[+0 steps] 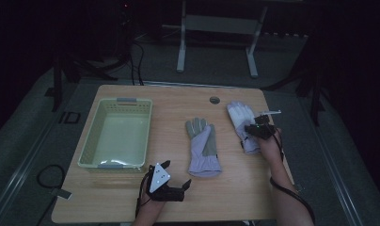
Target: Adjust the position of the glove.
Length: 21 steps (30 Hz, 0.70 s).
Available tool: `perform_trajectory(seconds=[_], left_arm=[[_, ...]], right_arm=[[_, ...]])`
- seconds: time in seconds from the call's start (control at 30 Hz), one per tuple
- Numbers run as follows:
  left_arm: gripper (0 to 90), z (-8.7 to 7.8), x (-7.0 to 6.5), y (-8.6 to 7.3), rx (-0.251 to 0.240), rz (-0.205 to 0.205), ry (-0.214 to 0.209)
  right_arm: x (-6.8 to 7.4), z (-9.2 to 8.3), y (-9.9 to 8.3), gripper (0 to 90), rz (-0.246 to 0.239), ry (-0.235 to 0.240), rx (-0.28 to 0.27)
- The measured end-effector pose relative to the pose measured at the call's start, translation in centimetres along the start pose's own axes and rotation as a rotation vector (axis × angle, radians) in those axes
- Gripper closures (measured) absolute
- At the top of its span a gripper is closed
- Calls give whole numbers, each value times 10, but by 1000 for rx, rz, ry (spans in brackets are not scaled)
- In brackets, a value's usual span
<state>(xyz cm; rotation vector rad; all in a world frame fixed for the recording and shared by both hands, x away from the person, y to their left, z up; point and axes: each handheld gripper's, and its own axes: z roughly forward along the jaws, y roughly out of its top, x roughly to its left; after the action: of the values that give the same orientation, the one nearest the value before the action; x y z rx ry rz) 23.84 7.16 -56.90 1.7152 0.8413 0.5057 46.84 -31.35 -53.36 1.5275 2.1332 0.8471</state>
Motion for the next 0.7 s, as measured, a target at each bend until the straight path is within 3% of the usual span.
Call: perform_trajectory(seconds=[0.03,0.07,0.27,0.37,0.57,0.6,0.7], left_arm=[[0,0,0,0,0,0,0],[0,0,0,0,0,0,0],[0,0,0,0,-1,-1,0],[0,0,0,0,0,-2,0],[0,0,0,0,1,-2,3],[0,0,0,0,0,-2,3],[0,0,0,0,0,-1,3]], right_arm=[[0,0,0,715,0,0,0],[0,-4,1,747,31,-8,1],[4,-21,1,772,62,-23,0],[7,-42,-2,774,90,-26,-36],[19,-73,-7,778,86,-51,-76],[26,-86,-10,779,86,-57,-80],[31,-95,-12,779,81,-51,-80]])
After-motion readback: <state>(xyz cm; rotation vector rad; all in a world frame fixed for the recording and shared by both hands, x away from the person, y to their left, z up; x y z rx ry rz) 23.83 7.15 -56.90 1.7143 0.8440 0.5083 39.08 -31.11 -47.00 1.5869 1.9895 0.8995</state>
